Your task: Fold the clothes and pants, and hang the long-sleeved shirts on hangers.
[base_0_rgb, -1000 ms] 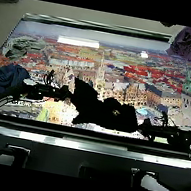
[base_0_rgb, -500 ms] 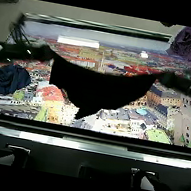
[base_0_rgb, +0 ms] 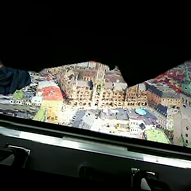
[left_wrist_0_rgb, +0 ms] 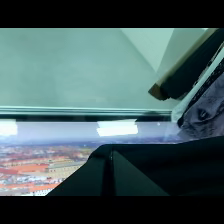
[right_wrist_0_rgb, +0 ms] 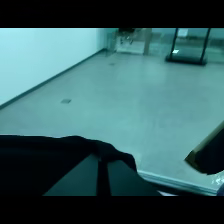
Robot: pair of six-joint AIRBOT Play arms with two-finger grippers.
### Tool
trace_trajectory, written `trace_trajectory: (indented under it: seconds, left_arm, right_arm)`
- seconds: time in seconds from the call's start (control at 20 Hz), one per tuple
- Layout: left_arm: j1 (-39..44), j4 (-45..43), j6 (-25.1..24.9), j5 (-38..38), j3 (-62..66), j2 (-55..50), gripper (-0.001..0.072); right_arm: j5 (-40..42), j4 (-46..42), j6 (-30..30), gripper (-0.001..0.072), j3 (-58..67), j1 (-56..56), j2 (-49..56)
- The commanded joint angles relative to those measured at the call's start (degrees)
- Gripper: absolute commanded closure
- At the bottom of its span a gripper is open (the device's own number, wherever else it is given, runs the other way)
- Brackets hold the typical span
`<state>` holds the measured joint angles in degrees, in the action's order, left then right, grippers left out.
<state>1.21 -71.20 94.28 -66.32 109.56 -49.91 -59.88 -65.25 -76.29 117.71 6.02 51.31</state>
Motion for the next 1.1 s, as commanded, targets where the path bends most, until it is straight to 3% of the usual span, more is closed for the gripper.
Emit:
trace_trajectory:
  seconds: [0.0, 0.25, 0.5, 0.8, 1.05]
  left_arm:
    - [-0.1, -6.5, 4.0, -6.6, 1.7, 6.0, 0.0696]
    - [-0.1, -11.2, 5.1, -8.2, -1.6, 2.6, 0.0696]
    - [-0.1, -11.2, 0.0, -4.8, -12.4, -13.4, 0.0694]
    - [0.0, -11.0, 0.1, 13.6, -14.3, -40.8, 0.0693]
    - [0.0, -7.8, 0.4, 13.7, -14.3, -53.3, 0.069]
  right_arm:
    - [0.0, -9.4, -4.8, 0.0685, 2.5, -0.2, -5.7]
    - [-2.9, -6.0, -12.5, 0.0685, -1.5, -0.2, -0.3]
    - [-13.5, -2.9, -16.3, 0.0684, -9.4, -0.2, 19.6]
    - [-3.7, 0.2, -16.5, 0.0684, -13.2, -1.4, 45.7]
    - [0.7, 0.2, -18.1, 0.0683, -13.2, -6.8, 58.8]
